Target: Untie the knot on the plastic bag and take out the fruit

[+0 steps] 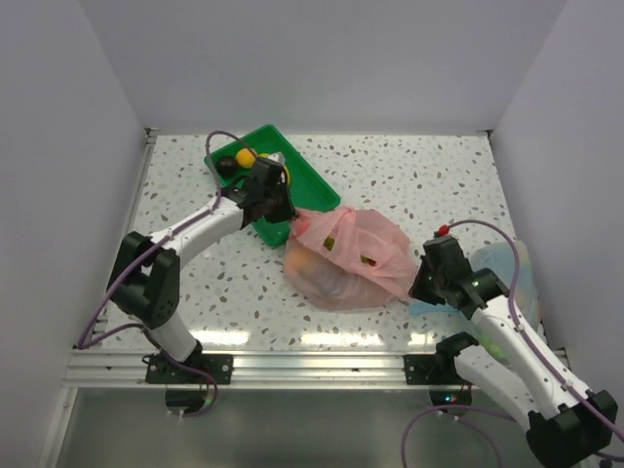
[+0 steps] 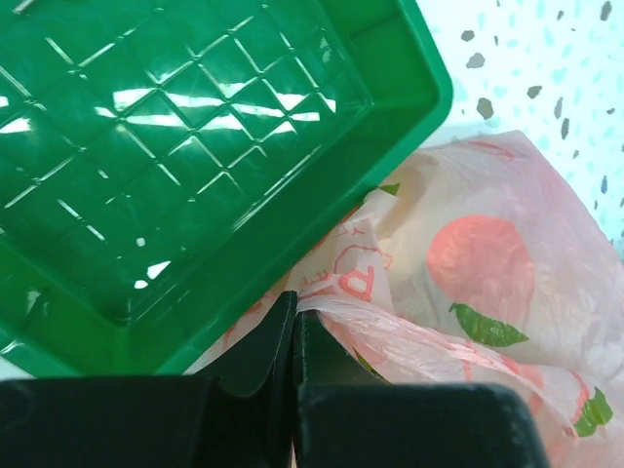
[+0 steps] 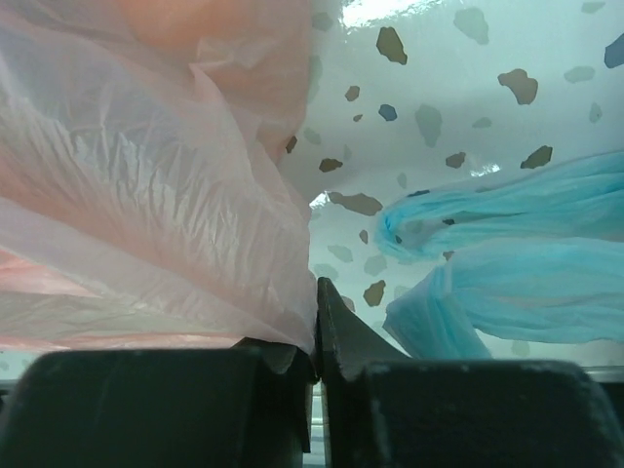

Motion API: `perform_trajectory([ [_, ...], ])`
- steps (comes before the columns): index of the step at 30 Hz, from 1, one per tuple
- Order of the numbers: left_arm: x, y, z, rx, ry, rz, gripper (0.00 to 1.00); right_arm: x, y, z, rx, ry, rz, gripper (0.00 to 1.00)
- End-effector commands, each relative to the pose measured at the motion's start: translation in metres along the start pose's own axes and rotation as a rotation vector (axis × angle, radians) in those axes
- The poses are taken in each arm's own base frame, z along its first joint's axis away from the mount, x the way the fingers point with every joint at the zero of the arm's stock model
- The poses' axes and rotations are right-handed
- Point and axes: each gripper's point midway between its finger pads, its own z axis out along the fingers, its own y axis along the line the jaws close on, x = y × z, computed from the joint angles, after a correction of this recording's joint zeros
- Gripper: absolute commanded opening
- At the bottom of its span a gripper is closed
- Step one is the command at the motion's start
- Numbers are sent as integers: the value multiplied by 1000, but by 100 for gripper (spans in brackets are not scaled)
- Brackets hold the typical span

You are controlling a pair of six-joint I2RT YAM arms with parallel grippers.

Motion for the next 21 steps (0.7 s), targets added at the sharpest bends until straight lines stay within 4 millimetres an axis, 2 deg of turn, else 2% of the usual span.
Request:
perform_trajectory([
  [1, 0, -23, 0, 130, 5, -45, 4, -4, 2, -14, -10, 3, -29, 8],
  [2, -1, -33, -10, 185, 3, -26, 10, -14, 10, -21, -44, -25, -45, 14],
  [3, -4, -39, -16, 221, -15, -12, 25, -18, 16, -24, -68, -25, -100, 20],
  [4, -1, -40, -21, 232, -17, -2, 33, -25, 24, -30, -104, -41, -126, 33],
  [5, -8, -46, -37, 259, -57, 21, 49, -38, 36, -43, -143, -73, -147, 40],
  [6, -9, -47, -45, 266, -70, 32, 58, -43, 40, -47, -154, -75, -189, 46],
  [7, -14, -51, -60, 284, -103, 44, 67, -48, 45, -54, -170, -87, -210, 52],
  [8, -17, -51, -68, 280, -121, 60, 81, -62, 55, -68, -202, -125, -228, 63],
  [9, -16, -49, -75, 274, -125, 68, 85, -69, 58, -76, -210, -146, -259, 66],
  [10, -20, -49, -90, 268, -152, 85, 91, -80, 65, -86, -220, -170, -301, 74],
  [12, -25, -49, -104, 263, -182, 102, 94, -92, 71, -99, -239, -214, -333, 80],
  [13, -31, -54, -119, 276, -214, 112, 95, -103, 78, -108, -256, -246, -349, 83],
  [15, -37, -52, -130, 254, -241, 137, 96, -113, 87, -112, -274, -274, -395, 90],
  [16, -47, -60, -142, 268, -275, 150, 96, -121, 93, -110, -273, -277, -409, 92],
  [18, -56, -65, -151, 260, -303, 184, 97, -123, 106, -104, -309, -249, -450, 95],
  [19, -65, -79, -161, 284, -329, 205, 98, -128, 113, -98, -314, -244, -454, 96],
  [21, -74, -97, -170, 307, -356, 255, 98, -133, 122, -92, -334, -251, -461, 98],
])
